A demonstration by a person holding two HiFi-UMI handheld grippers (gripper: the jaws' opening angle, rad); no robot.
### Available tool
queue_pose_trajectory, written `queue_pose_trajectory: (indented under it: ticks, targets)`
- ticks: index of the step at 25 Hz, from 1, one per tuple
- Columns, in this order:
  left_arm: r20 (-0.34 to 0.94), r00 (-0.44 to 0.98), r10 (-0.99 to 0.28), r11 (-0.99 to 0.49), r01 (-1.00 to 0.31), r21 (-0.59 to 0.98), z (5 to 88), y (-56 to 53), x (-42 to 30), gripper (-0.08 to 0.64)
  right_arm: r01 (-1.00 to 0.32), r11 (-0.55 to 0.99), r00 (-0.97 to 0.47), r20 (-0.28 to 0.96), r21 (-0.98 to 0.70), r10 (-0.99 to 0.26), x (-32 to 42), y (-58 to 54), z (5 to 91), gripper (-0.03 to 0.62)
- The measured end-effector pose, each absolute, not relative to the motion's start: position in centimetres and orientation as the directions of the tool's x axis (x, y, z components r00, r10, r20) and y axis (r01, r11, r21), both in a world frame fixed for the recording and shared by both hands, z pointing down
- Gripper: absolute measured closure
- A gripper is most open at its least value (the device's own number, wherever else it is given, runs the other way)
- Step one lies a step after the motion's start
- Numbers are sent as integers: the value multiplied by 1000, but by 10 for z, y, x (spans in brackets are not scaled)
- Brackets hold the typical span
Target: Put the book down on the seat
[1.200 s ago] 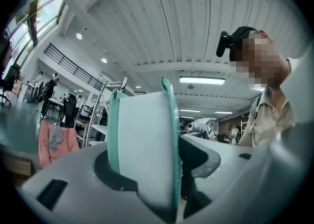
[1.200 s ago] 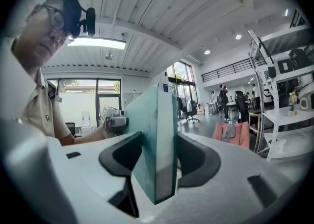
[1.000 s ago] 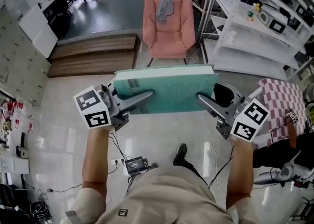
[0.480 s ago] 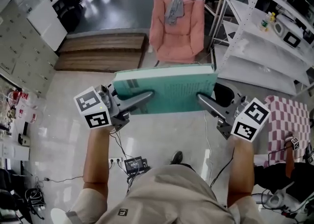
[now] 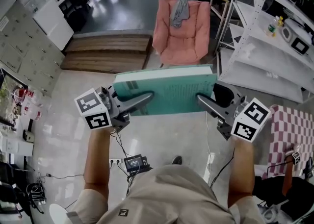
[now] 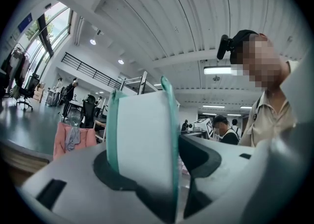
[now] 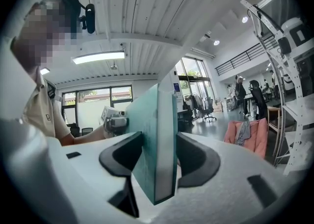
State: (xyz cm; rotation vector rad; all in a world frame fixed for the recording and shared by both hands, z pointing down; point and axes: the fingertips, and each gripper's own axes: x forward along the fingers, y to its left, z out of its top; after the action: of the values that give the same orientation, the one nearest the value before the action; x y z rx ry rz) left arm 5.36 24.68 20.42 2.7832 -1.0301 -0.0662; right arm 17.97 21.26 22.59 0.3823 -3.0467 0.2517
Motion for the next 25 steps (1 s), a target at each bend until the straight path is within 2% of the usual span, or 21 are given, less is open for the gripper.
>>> queue_pose_trajectory:
  ticks: [12, 25]
  targets:
    - [42, 784, -619, -768, -616, 174, 211, 197, 78, 307, -285, 942, -958, 64, -175, -278, 205, 168, 235, 389]
    - [4, 887, -463, -870, -455, 190, 222, 75, 20, 302, -473, 866, -881, 113, -164, -460, 151, 72, 241, 390]
